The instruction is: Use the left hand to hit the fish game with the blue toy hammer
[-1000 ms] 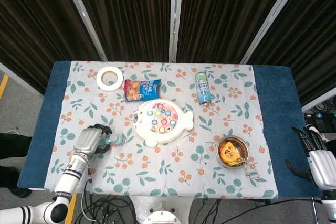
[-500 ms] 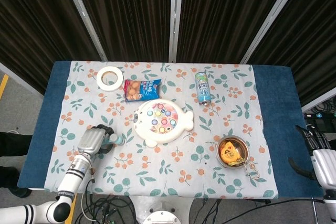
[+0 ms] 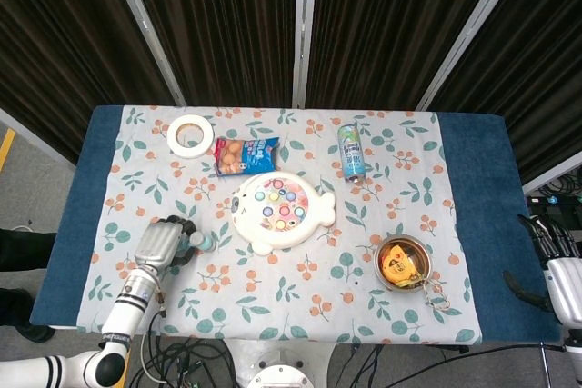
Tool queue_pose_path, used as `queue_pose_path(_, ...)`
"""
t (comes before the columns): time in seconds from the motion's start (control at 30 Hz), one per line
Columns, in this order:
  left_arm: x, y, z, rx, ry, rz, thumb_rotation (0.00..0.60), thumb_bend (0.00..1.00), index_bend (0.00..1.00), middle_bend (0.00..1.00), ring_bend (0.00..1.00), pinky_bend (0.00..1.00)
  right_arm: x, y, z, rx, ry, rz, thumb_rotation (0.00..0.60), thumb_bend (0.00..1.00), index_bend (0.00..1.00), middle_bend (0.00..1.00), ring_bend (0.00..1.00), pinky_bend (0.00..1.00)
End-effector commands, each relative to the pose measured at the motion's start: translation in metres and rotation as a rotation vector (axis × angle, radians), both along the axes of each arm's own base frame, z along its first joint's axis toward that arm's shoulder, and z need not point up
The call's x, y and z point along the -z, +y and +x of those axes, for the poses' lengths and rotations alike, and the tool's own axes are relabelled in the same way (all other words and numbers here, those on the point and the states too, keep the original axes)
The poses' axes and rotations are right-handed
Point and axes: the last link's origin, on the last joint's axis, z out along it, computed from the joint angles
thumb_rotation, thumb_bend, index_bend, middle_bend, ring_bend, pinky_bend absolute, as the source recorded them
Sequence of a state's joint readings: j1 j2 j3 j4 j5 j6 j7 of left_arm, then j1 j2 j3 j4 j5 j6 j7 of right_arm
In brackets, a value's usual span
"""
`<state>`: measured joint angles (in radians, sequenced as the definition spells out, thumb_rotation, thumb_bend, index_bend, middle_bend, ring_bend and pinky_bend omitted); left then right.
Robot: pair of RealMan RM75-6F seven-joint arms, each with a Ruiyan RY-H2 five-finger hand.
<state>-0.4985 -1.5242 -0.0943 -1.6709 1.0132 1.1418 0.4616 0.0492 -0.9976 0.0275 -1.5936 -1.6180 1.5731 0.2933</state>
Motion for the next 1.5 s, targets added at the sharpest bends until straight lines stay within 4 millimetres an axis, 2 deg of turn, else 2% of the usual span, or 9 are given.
queue_pose_path(0.03,0.001,-0.001,0.001,0.002,0.004,0.003,0.582,0.36,0.43,0.42,0.27,0.36,0.0,0.0,0.0,0.0,-0.001,0.001,0.6,0.2,0.0,0.13,0.0,0.0)
queue_pose_path(0.8,0.008,-0.001,0.0,0.022,0.025,0.028,0.6,0.37,0.46,0.45,0.3,0.39,0.002,0.004,-0.004,0.016,-0.011,0.004,0.6,0.2,0.0,0.13,0.0,0.0)
queue_pose_path(1.1,0.007,-0.001,-0.004,0.039,0.003,0.024,0.6,0.46,0.49,0.51,0.35,0.42,0.002,0.006,-0.004,0.02,-0.011,0.006,0.6,0.19,0.0,0.14,0.0,0.0)
queue_pose_path(1.33,-0.003,0.006,-0.017,0.082,-0.035,0.047,0.6,0.52,0.53,0.57,0.41,0.51,0.001,0.008,-0.003,0.018,-0.009,0.0,0.6,0.19,0.0,0.14,0.0,0.0)
queue_pose_path(1.5,-0.018,0.019,-0.016,0.172,-0.099,0.091,0.6,0.54,0.56,0.63,0.46,0.6,0.0,0.009,-0.001,0.013,-0.005,0.001,0.6,0.19,0.0,0.14,0.0,0.0)
